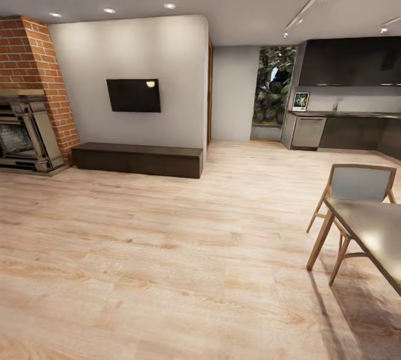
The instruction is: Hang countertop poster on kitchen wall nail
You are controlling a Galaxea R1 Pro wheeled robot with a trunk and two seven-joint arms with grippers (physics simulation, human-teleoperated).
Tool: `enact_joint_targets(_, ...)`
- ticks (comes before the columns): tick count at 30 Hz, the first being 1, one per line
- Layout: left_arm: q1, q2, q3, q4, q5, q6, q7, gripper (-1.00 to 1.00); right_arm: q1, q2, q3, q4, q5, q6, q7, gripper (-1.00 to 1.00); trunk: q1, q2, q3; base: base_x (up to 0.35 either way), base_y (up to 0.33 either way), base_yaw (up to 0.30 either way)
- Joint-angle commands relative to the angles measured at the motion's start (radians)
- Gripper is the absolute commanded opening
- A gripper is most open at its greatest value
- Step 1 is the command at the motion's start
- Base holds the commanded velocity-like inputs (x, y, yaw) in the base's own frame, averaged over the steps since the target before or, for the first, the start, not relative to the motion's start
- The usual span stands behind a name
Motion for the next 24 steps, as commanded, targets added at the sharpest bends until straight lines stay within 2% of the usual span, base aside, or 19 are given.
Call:
enact_joint_targets(1,0.006,-0.006,-0.002,-0.006,0.000,-0.006,-0.001,1.00,-0.006,0.004,-0.005,-0.006,-0.006,-0.006,0.006,1.00,0.000,0.000,0.000,0.000,0.000,0.000)
enact_joint_targets(5,0.022,-0.026,-0.003,-0.028,0.000,-0.016,-0.001,1.00,-0.029,0.003,-0.005,-0.012,-0.006,-0.010,0.007,1.00,0.000,0.000,0.000,0.000,0.000,0.000)
enact_joint_targets(8,0.022,-0.026,-0.003,-0.033,0.000,-0.016,-0.001,1.00,-0.046,0.003,-0.005,-0.012,-0.006,-0.010,0.007,1.00,0.000,0.000,0.000,0.000,0.000,0.000)
enact_joint_targets(24,0.024,-0.028,-0.001,-0.038,-0.001,-0.020,-0.001,1.00,-0.051,-0.001,-0.004,-0.017,-0.006,-0.012,0.005,1.00,0.000,0.000,0.000,0.000,0.000,0.000)
